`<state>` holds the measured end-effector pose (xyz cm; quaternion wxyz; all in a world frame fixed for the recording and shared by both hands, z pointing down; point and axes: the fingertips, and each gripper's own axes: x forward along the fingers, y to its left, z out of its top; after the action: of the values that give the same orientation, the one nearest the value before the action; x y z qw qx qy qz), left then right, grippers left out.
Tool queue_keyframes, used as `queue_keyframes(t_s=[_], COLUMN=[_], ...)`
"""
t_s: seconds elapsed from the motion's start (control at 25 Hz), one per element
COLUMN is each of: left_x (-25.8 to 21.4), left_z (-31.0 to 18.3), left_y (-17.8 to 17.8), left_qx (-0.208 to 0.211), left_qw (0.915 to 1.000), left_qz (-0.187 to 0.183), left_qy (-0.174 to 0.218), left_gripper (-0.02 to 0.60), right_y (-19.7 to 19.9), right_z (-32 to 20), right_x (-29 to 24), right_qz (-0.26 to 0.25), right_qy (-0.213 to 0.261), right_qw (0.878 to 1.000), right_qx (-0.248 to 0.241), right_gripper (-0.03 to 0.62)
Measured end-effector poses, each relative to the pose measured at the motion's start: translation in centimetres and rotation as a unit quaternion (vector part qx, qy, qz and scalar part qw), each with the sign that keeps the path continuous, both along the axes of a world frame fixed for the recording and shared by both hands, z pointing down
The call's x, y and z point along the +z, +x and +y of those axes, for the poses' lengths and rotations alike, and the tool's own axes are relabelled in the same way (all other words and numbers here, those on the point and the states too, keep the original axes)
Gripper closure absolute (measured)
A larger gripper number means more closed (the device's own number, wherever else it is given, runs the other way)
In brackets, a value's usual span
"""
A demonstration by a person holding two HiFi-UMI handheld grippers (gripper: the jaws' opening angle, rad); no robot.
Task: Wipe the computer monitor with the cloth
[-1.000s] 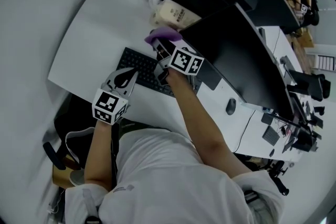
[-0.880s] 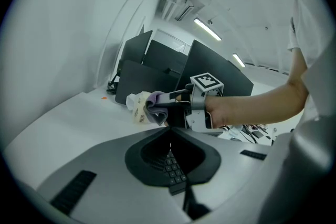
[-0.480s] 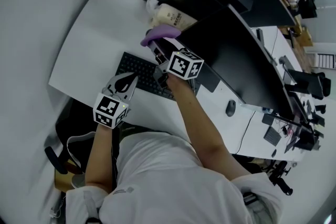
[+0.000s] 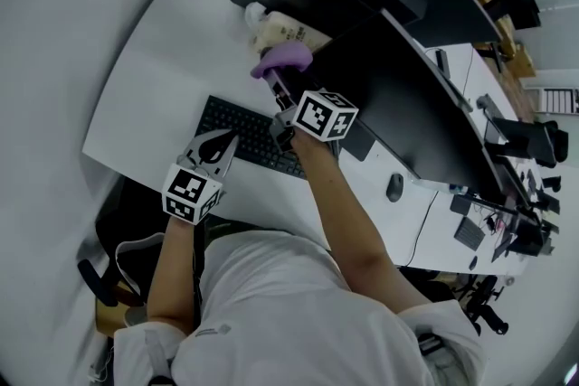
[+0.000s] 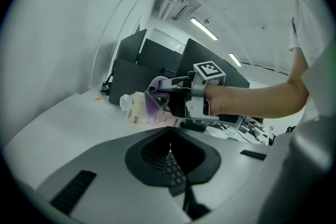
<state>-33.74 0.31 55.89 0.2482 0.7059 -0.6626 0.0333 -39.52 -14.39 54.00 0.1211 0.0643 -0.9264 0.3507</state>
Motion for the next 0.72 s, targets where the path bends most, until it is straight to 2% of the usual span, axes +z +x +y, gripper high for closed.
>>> queue_keyframes(t_s=[0.28,0.72], left_x=[-0.4,-1.4], left_z=[0.0,0.0], left_y=[0.3,1.4], left_qx=[0.006,0.019], left_qw=[1.0,0.9997], left_qz=[-0.005,-0.014], left_qy=[0.002,0.007], left_gripper=[0.581,0.581], right_y=[0.5,0.9], right_z=[-1.0,-1.7], right_x=[-4.4,-13.5], right_qz=[-0.053,-0.137], right_qy=[0.011,0.045], right_qw=[0.998,0.989], right_qx=[0.028,0.04], right_gripper=[0.528,0.527])
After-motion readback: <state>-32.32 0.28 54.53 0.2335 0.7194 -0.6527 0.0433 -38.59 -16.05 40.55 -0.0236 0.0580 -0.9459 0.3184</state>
